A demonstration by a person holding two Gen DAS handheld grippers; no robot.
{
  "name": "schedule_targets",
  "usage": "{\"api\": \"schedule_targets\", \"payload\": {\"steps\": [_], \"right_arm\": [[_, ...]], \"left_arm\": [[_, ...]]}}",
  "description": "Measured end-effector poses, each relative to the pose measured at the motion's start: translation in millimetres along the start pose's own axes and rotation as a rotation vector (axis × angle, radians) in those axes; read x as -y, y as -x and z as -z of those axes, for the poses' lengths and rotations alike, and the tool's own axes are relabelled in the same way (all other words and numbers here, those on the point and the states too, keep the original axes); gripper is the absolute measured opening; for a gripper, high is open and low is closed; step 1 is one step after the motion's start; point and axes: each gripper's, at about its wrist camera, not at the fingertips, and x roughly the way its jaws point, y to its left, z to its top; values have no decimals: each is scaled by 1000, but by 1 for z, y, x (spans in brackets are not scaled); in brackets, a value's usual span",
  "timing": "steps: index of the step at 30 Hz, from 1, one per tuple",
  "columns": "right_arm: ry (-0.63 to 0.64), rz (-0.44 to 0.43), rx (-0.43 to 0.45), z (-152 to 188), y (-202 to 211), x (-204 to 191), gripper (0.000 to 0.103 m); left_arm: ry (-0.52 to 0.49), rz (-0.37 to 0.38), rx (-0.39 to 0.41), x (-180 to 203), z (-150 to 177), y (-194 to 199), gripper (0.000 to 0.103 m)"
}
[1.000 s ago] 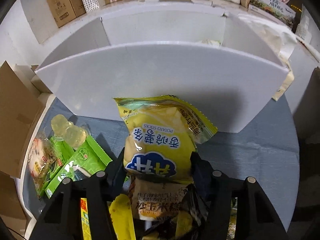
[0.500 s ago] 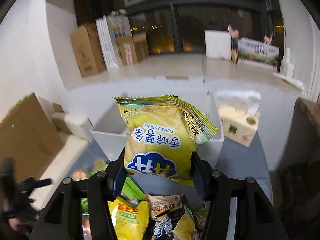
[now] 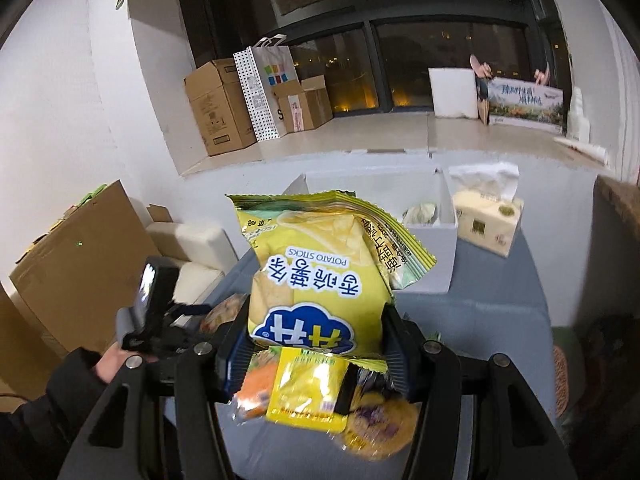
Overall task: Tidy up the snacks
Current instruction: 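Carry the potato-stick bag to the box while left gripper carries a bread pack there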
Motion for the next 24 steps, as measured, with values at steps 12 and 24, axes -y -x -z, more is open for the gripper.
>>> {"api": "schedule_targets", "payload": {"steps": [12, 24], "right_arm": [[-45, 12, -20, 11, -3, 11, 61], [-78, 2, -23, 14, -5, 25, 61]], "left_arm": [[-5, 8, 101, 8, 7, 37, 37], [-140, 101, 243, 75, -32, 101, 27]]}}
